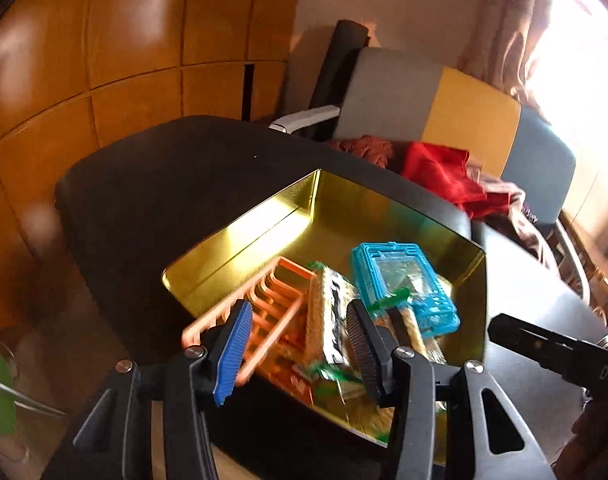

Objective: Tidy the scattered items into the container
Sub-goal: 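Open both grippers to drop the cracker packs into the box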

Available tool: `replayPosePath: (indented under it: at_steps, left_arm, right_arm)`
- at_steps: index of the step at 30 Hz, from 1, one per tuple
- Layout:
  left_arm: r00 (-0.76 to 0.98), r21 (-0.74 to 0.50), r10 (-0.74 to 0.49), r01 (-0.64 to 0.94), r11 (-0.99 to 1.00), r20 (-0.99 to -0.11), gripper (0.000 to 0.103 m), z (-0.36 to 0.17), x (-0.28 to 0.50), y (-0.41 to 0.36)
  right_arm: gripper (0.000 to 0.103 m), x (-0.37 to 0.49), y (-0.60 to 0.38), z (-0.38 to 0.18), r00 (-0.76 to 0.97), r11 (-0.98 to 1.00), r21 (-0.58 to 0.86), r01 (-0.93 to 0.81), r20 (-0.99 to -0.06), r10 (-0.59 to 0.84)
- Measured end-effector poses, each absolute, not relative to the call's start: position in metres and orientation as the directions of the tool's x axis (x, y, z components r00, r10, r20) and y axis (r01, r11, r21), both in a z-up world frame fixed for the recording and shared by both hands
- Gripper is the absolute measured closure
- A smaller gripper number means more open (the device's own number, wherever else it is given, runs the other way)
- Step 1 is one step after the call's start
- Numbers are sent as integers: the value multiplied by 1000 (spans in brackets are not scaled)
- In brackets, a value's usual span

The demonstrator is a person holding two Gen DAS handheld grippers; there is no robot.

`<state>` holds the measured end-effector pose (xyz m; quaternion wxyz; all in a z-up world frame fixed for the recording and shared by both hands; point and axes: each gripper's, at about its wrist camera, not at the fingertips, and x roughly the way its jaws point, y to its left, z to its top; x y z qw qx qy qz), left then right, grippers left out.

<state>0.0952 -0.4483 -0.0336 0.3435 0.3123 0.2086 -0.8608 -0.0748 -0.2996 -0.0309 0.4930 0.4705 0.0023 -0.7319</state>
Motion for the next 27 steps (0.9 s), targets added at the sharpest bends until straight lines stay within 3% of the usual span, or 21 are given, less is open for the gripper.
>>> replayPosePath:
  at_steps: [10,18,27]
  left_arm:
    - [-627,-147,-401,639,-755,-668,53,-34,96,-377]
    - [-653,-134,-329,554,-822,-682,48,-34,73,-332]
    - [-677,-116,-227,422,-899,-701,48,-39,48,-275]
  right_arm:
    - [44,-69,-236,-33,-206,-617,406,674,-699,-685]
    - [41,-68,-168,-29,-399,-762,286,581,-716,-573]
    - [36,-75,-89,-36,-494,-856,247,454,-729,-473]
